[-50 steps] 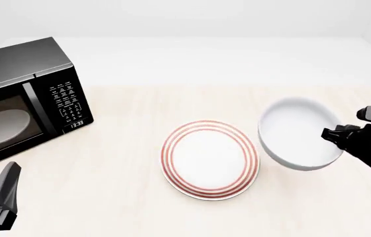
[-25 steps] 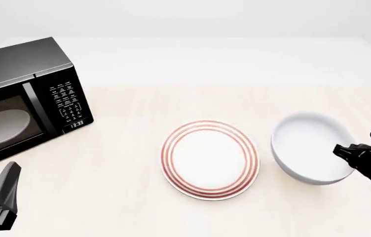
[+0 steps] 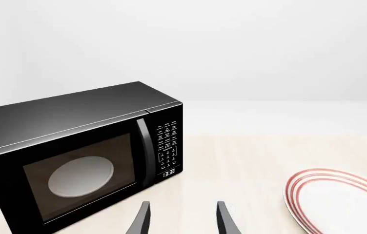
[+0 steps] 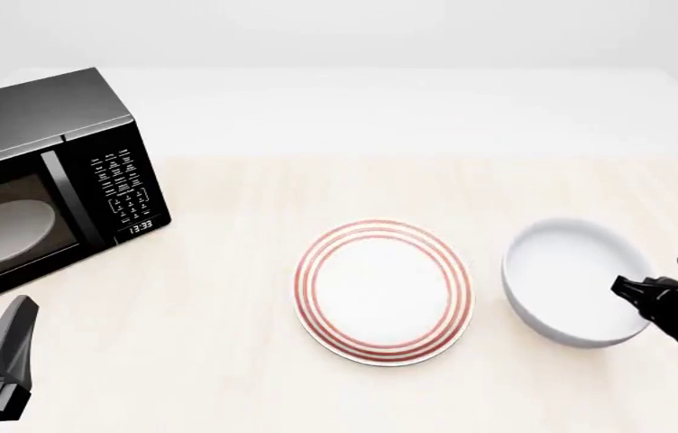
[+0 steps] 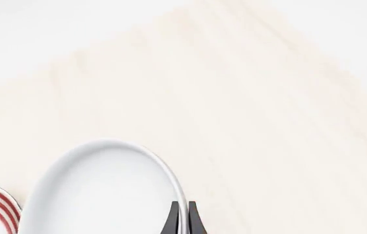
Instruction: Put the white bowl to the right of the plate.
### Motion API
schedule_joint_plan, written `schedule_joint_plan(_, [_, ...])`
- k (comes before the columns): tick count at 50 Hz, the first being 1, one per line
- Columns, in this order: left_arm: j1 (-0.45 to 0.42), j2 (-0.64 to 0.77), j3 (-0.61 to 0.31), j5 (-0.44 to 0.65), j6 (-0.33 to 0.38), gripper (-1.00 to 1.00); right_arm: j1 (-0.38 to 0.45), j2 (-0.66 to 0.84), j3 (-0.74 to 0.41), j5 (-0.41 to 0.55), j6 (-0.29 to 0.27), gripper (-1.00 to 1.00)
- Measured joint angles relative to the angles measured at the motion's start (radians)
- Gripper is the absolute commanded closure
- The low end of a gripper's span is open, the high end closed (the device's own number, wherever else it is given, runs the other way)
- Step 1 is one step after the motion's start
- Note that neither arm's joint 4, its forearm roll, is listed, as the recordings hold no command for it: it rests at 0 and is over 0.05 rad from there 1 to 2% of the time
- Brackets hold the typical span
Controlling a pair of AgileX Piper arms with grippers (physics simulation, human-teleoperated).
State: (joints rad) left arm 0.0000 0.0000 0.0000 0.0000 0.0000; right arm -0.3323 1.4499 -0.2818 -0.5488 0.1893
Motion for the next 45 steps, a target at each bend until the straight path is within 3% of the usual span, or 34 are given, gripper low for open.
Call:
schedule_joint_plan(22, [0.0, 0.0, 0.0, 0.0, 0.0, -1.0, -0.003, 0.091, -0.012, -0.067, 0.003, 1.0])
schedule_joint_plan(23, [0.0, 0.0, 0.0, 0.0, 0.0, -1.0, -0.003, 0.09, -0.012, -0.067, 0.004, -1.0])
schedule_joint_plan(32, [0.0, 0.0, 0.0, 0.0, 0.0, -1.0, 0.008, 0.021, -0.006, -0.025, 0.015, -1.0])
schedule_joint_plan(45, [0.0, 0.0, 0.0, 0.0, 0.0, -1.0, 0.025, -0.232, 0.004, 0.152, 0.013, -1.0])
